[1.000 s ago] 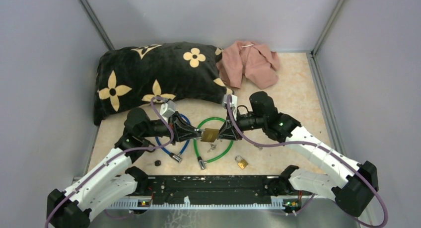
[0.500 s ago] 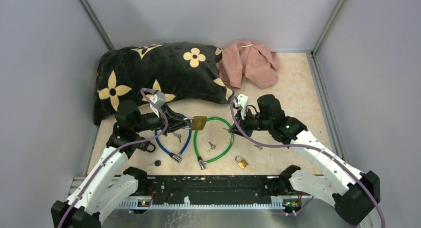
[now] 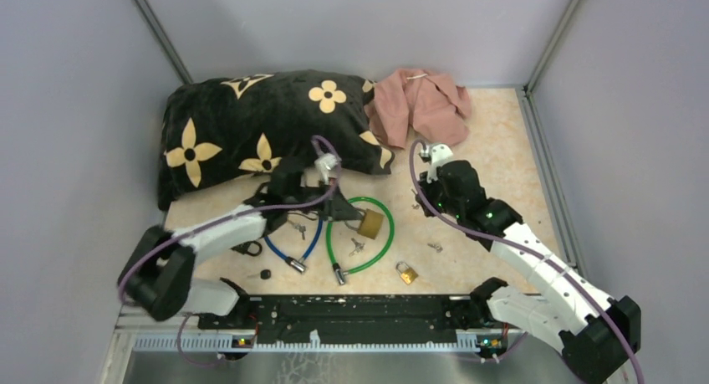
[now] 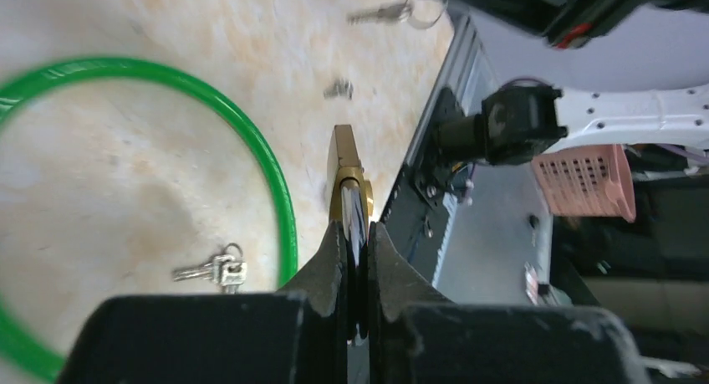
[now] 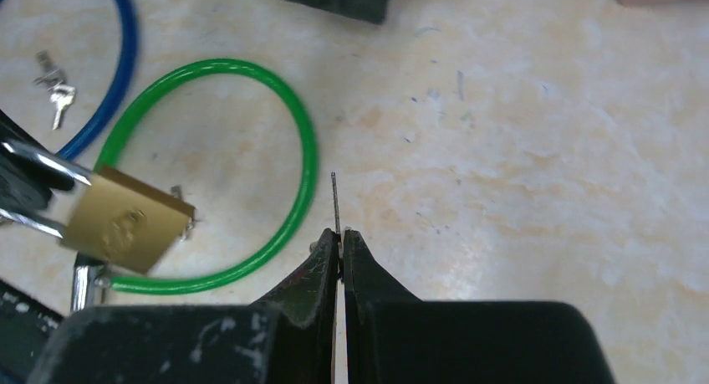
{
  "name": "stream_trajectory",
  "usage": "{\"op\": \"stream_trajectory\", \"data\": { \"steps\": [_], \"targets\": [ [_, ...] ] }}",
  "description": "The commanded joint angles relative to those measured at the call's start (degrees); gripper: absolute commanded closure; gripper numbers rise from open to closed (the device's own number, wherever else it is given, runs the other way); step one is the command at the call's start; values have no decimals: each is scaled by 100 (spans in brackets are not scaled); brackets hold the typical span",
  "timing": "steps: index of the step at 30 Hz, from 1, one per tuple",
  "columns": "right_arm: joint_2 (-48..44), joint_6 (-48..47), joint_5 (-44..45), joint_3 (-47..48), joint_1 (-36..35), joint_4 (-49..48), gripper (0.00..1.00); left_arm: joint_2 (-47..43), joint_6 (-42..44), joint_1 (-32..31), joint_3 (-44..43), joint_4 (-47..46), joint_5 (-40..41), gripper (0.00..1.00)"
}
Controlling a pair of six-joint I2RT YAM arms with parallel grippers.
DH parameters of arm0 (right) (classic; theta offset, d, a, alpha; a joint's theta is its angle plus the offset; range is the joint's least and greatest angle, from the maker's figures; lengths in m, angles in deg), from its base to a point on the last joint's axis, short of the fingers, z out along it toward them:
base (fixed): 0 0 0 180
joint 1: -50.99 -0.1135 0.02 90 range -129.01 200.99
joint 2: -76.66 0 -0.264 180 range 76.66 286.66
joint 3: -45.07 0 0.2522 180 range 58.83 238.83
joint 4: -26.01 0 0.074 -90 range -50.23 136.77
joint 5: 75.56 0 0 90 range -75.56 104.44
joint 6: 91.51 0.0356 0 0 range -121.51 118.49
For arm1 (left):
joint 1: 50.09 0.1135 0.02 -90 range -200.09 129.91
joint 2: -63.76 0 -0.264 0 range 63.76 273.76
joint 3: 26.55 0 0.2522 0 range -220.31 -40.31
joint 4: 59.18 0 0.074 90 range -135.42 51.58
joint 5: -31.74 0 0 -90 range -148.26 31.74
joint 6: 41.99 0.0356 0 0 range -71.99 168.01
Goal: Lock with the key
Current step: Place the lock at the center of the board, then place the key at the center of the board.
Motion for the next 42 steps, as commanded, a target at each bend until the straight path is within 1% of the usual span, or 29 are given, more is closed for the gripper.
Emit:
{"op": "stream_trajectory", "data": {
  "steps": [1,4,8,11,13,14,15,16,17,18,19,22,24,25,26,27,29,32,35,37,39,41,42],
  "targets": [
    [-392,1018,1275,-284,226,-76,100,1718,-895,-707,-1336,-876,249,100],
    [-645,1239,1464,-657,457,-385,100,3012,-805,-1025,-2357,-902,306,100],
    [-598,1193,1477,-875,776,-600,100,4376,-954,-1331,-3567,-990,464,100],
    [-475,1151,1347,-982,964,-675,100,5038,-937,-1444,-4057,-1012,560,100],
    [-420,1152,1193,-1105,1067,-843,100,5343,-874,-1476,-4180,-846,849,100],
    [-393,1157,1140,-1153,1124,-918,100,5414,-878,-1483,-4180,-756,966,91],
    [-351,1144,1109,-1173,1185,-970,100,5424,-882,-1492,-4134,-687,1103,73],
    [-301,1142,1082,-1176,1244,-1011,100,5390,-880,-1508,-4045,-657,1246,40],
    [-247,1140,1035,-1173,1290,-1071,100,5316,-829,-1513,-3926,-656,1339,19],
    [-173,1133,1010,-1160,1322,-1130,100,5214,-721,-1506,-3804,-689,1434,4],
    [-107,1139,992,-1160,1342,-1227,100,5061,-549,-1498,-3667,-754,1512,2],
    [191,1145,967,-1088,1363,-1631,100,4441,177,-1472,-3238,-834,1795,1],
    [530,1133,896,-992,1384,-1915,100,3877,898,-1462,-2870,-895,2004,1],
    [731,1144,791,-931,1403,-2038,100,3547,1302,-1462,-2554,-975,2119,1],
    [953,1141,630,-859,1409,-2117,100,3092,1695,-1462,-2293,-1035,2360,1],
    [1152,1140,481,-782,1407,-2200,100,2829,1981,-1466,-2023,-1041,2605,1],
    [1537,1118,166,-577,1409,-2254,100,2004,2424,-1435,-1541,-986,3039,1],
    [2002,1177,-278,-226,1371,-2164,100,909,2945,-1384,-782,-914,3357,1],
    [2085,1378,-397,-89,1209,-2159,100,-51,2966,-1258,-122,-859,3551,1],
    [2047,1477,-187,-22,969,-1752,100,-603,2742,-1027,232,-767,3400,1],
    [1934,1584,63,-92,679,-1492,100,-1075,2344,-565,584,-833,2907,1],
    [1817,1735,88,-313,509,-1539,100,-1525,1854,-18,1033,-1216,2315,1],
    [1802,1850,88,-497,497,-1643,100,-1806,1710,177,1384,-1425,2192,1]
  ]
}}
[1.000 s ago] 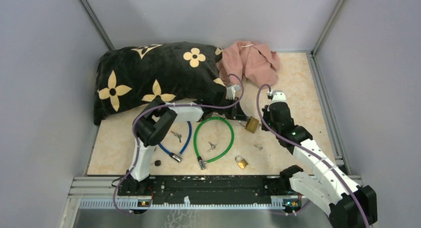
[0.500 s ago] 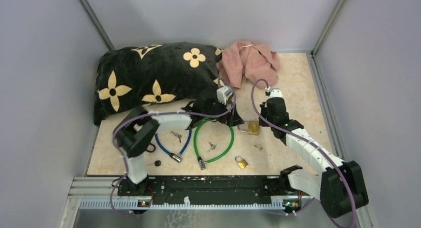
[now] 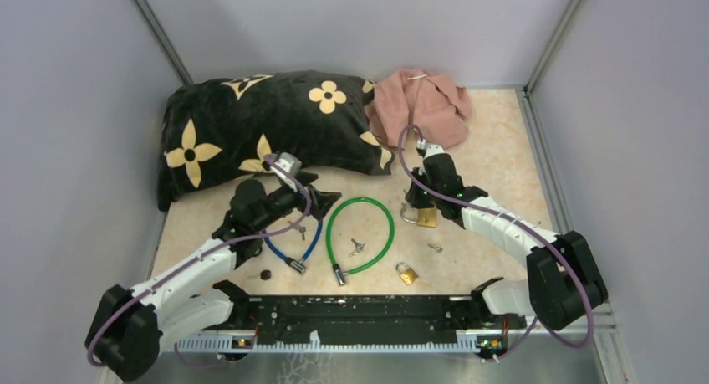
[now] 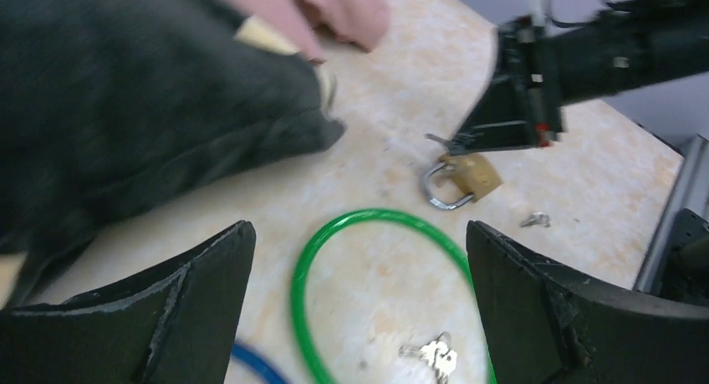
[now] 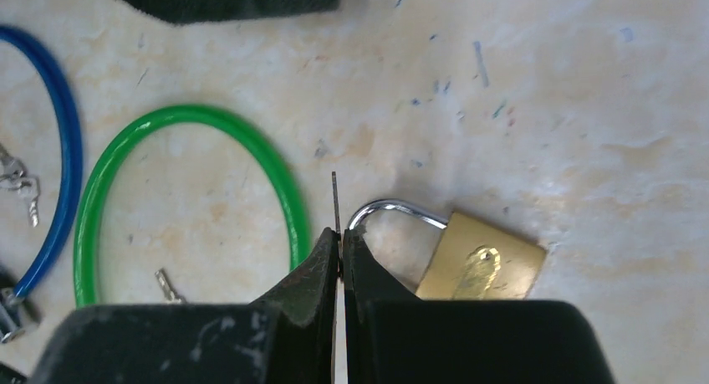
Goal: Lock with the key
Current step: Place the key at the center of the board, then reset both arms
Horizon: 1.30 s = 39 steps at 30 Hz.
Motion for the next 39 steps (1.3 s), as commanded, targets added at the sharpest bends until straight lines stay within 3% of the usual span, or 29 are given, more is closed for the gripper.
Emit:
{"op": "stream_trajectory", "data": {
  "steps": [1,4,9,16,17,18,19,20,21,25,28,34,36,39],
  "targets": [
    [-271,429,95,-313,-245,-136,100,-987,-690,837,1002,-635,-846,1],
    [-100,422,595,-520,-246,-252,100,-1852,-968,1377,1329,-469,-1084,1],
    [48,114,951,-369,-243,-148,100,-2790,-1353,2451,1519,396,-617,1],
    [273,-126,923,-129,-245,-69,100,-3529,-1457,3180,1521,1129,-363,1],
    [303,-158,848,-91,-244,-17,88,-3565,-1446,3235,1515,1167,-302,1],
    [317,-211,723,-10,-245,63,61,-3595,-1428,3277,1507,1215,-257,1],
    [314,-251,668,116,-245,222,43,-3613,-1405,3313,1503,1247,-198,1],
    [245,-208,686,275,-245,417,10,-3633,-1376,3353,1506,1254,-125,1],
    [153,-211,727,435,-245,619,2,-3647,-1363,3396,1508,1269,-65,1],
    [-523,-502,1091,911,-237,1108,2,-3721,-1125,3663,1603,1262,237,1],
    [-1229,-492,1770,765,-236,1013,2,-3870,-898,3679,1772,1283,694,1],
    [-2730,847,3276,-1196,-237,27,2,-4054,-861,3679,2283,822,754,1],
    [-3103,1581,3417,-1713,-237,-23,2,-3906,-878,3683,2331,767,666,1],
    [-3535,1859,3227,-2302,-238,-254,2,-3577,-877,3682,2373,737,569,1]
  ]
}}
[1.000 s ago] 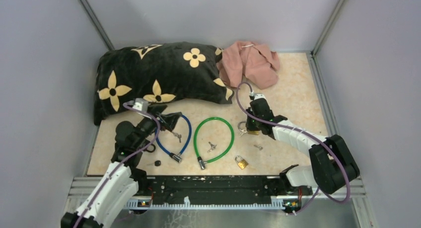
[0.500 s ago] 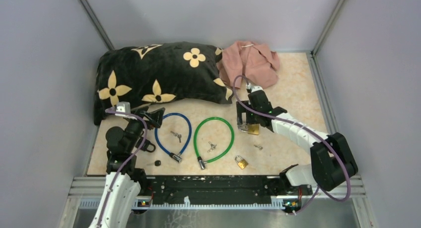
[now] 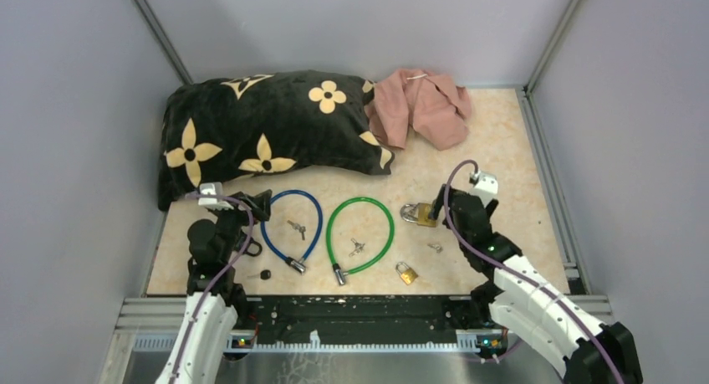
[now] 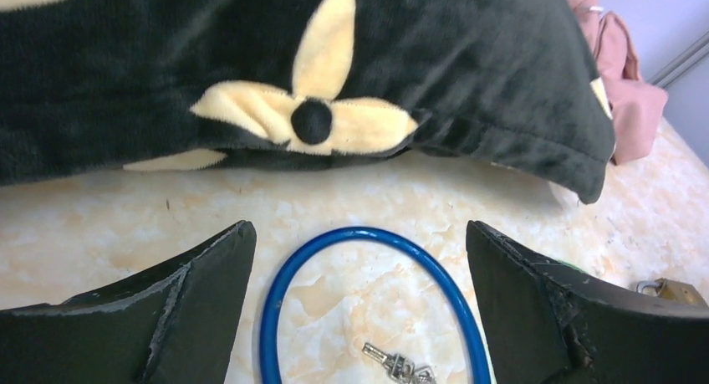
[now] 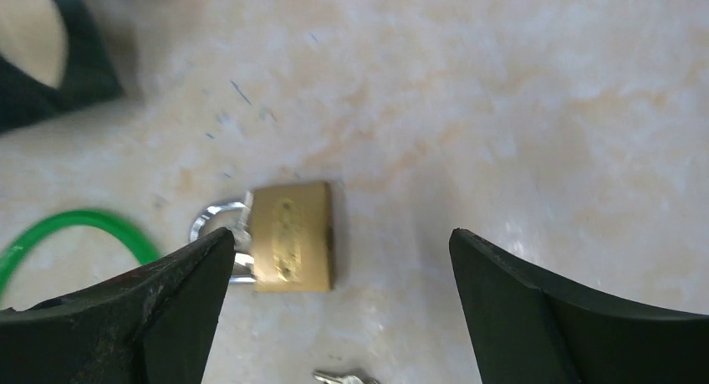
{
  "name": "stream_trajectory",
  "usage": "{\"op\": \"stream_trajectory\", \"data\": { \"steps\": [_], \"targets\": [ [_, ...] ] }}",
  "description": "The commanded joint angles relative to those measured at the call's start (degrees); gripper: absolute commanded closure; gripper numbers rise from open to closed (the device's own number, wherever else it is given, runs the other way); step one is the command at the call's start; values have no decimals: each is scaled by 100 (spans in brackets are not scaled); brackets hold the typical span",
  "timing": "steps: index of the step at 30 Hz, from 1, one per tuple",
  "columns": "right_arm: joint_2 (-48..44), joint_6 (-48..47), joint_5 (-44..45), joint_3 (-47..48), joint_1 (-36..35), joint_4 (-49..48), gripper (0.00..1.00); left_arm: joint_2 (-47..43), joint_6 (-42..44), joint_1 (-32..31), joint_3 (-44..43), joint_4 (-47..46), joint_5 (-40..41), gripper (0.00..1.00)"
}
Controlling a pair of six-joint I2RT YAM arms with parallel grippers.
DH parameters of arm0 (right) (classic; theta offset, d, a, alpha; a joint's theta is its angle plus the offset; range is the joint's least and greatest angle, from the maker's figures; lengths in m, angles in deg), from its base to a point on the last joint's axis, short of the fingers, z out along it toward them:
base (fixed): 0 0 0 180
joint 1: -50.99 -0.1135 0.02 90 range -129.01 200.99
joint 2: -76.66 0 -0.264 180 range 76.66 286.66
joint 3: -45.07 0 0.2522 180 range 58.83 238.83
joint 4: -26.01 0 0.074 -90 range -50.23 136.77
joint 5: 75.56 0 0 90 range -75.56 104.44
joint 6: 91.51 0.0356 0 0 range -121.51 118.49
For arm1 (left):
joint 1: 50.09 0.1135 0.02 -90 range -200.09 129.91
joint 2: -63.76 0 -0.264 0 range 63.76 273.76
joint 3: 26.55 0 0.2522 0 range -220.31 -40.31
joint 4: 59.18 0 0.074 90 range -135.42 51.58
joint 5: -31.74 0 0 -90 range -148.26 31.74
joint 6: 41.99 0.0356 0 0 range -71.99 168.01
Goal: Lock with the key
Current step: Reset both arms
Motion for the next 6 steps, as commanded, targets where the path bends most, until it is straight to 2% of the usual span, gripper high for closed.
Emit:
{"op": "stream_trajectory", "data": {
  "steps": [1,6],
  "targets": [
    [-445,1021,310,-690,8,-444,2,356,33,40,82,-369,-91,1],
    [-759,967,175,-968,5,-527,2,717,67,37,106,-422,-318,1]
  ]
}}
